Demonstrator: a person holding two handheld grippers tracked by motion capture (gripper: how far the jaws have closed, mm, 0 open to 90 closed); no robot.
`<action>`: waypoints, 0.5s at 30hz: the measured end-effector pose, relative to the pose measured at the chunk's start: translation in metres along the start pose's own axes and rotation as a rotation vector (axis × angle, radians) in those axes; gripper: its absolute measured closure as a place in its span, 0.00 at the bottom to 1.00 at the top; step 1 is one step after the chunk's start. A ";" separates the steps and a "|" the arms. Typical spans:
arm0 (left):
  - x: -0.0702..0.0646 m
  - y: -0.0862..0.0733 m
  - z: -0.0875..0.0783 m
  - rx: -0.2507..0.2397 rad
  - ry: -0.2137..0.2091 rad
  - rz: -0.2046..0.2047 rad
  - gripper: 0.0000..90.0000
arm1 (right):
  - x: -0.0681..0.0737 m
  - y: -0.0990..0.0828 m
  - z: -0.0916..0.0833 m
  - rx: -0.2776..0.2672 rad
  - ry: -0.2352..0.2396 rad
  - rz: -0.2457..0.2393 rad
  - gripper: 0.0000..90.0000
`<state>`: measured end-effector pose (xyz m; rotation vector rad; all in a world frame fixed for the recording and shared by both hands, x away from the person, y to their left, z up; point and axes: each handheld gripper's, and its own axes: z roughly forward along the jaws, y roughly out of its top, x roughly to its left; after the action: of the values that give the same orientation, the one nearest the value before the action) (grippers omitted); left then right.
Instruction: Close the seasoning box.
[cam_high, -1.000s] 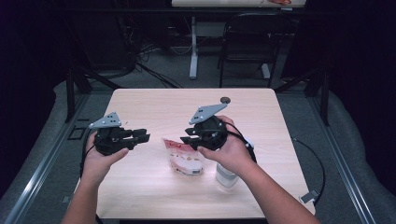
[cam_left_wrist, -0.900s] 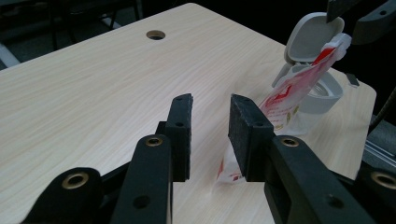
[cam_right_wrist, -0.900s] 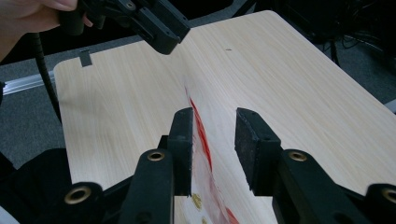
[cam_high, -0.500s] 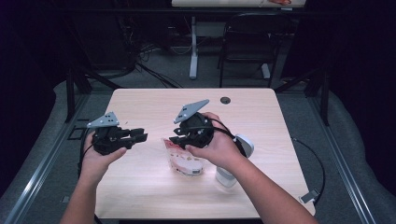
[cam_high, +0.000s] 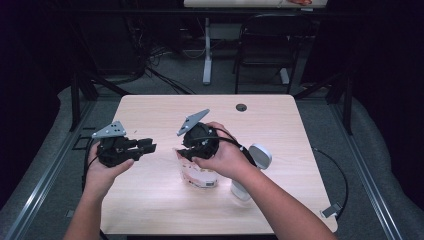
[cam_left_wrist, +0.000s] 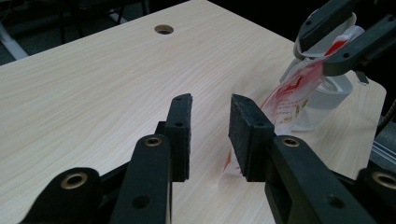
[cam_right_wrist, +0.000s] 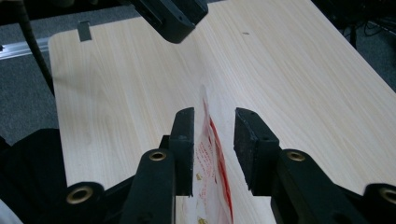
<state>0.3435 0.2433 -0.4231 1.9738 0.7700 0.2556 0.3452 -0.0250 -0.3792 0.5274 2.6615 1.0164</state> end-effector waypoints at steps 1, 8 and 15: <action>0.000 0.000 0.000 -0.001 0.000 -0.001 0.78 | -0.001 0.000 0.003 -0.001 0.003 0.006 0.77; 0.001 -0.002 0.001 0.004 0.005 -0.005 0.78 | -0.004 0.002 0.014 0.026 0.009 0.004 0.79; 0.000 -0.002 0.000 0.004 0.006 -0.001 0.78 | -0.003 0.002 0.024 0.060 0.016 -0.003 0.85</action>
<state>0.3424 0.2444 -0.4248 1.9770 0.7758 0.2595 0.3569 -0.0101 -0.3951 0.5290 2.7131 0.9466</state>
